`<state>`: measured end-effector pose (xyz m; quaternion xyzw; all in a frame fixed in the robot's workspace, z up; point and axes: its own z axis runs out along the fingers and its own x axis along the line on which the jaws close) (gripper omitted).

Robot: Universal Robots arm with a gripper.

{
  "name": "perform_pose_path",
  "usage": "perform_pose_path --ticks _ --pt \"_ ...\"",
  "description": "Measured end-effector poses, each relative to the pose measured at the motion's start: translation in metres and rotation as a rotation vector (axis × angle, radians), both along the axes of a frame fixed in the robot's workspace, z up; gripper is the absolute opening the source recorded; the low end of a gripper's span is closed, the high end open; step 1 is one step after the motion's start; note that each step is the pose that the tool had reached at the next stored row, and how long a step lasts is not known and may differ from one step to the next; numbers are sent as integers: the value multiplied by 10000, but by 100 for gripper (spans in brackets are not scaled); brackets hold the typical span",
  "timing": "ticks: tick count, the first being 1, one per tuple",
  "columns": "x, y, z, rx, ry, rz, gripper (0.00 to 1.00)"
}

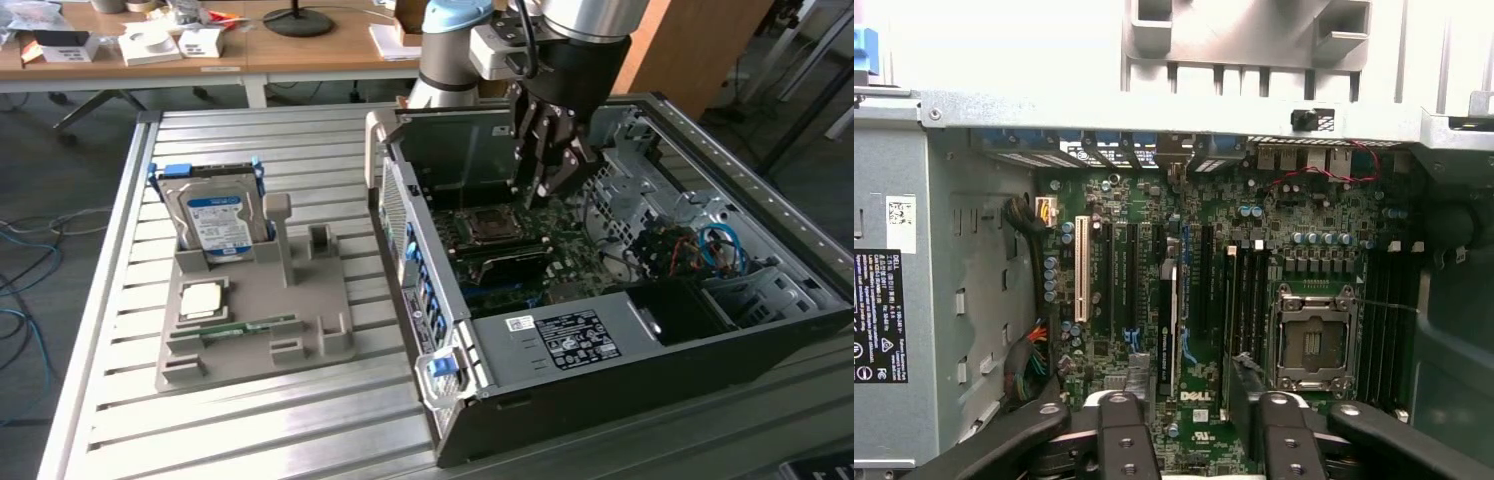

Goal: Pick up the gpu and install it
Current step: 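Press down on the gpu until it lock into place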

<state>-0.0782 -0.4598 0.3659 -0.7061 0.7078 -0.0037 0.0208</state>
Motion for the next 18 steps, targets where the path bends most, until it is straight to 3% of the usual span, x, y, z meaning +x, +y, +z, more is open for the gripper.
perform_pose_path --ticks 10,18 --pt "0 0 0 1 0 0 11" --pt "0 0 -4 12 0 0 11"
